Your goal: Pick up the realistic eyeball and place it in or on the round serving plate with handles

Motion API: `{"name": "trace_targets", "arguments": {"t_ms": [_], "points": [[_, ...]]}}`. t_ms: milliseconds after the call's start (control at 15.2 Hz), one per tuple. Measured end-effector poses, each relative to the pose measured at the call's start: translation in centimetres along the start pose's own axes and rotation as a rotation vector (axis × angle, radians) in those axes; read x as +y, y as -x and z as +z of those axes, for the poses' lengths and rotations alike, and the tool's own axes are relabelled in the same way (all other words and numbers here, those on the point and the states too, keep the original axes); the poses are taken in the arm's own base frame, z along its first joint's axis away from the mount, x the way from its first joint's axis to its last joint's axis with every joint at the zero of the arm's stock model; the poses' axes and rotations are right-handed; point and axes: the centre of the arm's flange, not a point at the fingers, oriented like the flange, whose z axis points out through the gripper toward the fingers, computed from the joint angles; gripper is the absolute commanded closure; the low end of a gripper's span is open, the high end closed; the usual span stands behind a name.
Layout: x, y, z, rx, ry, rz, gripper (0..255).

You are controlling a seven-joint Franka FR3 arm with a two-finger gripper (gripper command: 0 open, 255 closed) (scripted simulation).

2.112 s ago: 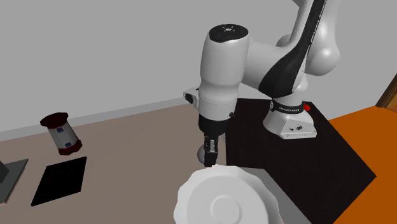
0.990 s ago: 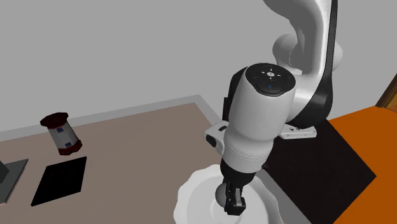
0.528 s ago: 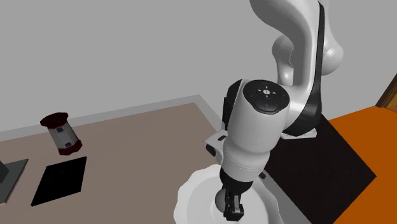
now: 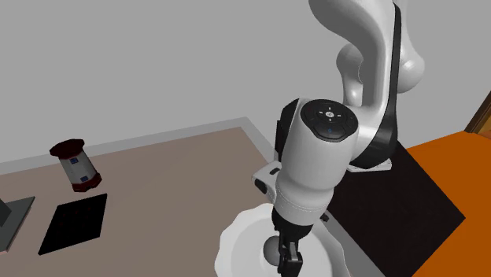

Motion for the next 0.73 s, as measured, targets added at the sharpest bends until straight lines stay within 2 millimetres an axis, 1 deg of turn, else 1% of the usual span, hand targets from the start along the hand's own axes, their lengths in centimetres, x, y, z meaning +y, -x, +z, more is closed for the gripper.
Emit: {"name": "trace_targets", "arguments": {"t_ms": [198,330,462,594,726], "points": [[0.0,0.0,0.0,0.0,0.0,0.0,0],[0.0,-0.1,-1.6,0.001,0.0,0.0,0],[-0.2,-0.1,-4.0,0.002,-0.001,-0.001,0],[0.0,0.0,-4.8,0.001,-0.001,0.0,0],[0.0,0.0,-4.9,0.0,0.0,0.0,0]]}}
